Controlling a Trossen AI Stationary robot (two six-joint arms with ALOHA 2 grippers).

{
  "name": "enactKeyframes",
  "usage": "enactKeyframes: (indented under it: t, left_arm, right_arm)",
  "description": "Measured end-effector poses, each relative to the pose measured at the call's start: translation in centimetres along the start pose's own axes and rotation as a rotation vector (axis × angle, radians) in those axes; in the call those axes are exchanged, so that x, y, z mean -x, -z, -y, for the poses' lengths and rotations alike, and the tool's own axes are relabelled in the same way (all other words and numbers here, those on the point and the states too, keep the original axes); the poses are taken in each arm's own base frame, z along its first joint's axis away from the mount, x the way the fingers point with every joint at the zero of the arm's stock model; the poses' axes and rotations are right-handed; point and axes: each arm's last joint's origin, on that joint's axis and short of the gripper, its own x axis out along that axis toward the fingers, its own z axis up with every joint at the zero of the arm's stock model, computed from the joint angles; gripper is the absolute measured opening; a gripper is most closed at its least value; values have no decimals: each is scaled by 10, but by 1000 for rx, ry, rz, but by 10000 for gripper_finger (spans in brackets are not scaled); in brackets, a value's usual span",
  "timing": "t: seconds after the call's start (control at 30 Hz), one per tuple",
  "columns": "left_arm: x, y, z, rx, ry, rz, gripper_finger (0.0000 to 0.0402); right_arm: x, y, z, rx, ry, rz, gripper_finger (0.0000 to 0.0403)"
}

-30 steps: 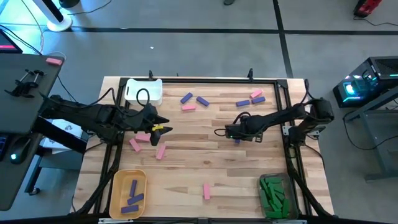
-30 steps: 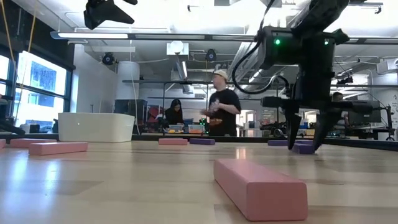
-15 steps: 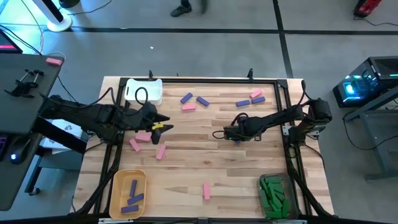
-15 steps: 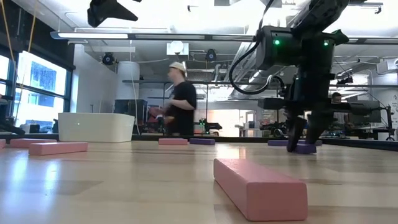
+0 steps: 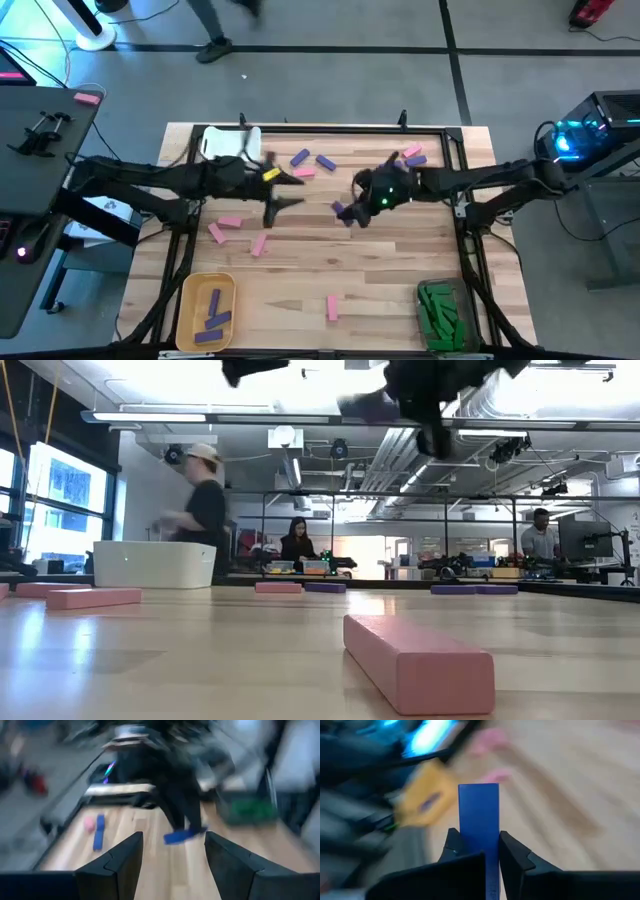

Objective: Sort blocks
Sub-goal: Put the blue wooden block into the yellow bin

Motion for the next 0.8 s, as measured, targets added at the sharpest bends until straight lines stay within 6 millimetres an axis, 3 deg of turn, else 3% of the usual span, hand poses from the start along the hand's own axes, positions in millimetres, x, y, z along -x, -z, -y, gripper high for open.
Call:
enactKeyframes:
  t: [0.17, 0.3, 0.43, 0.8]
  left_arm:
    - [-32, 16, 13, -515, 66, -33, 201]
    - [-53, 27, 23, -714, 87, -25, 201]
    - [-66, 31, 32, -765, 86, 17, 201]
    - [-75, 35, 43, -773, 180, 83, 201]
  right_arm:
    - [7, -16, -22, 63, -225, -87, 3]
    - [0, -19, -25, 77, -246, -126, 3]
    - [-7, -18, -24, 67, -254, -161, 3]
    - [-12, -16, -21, 46, -248, -194, 2]
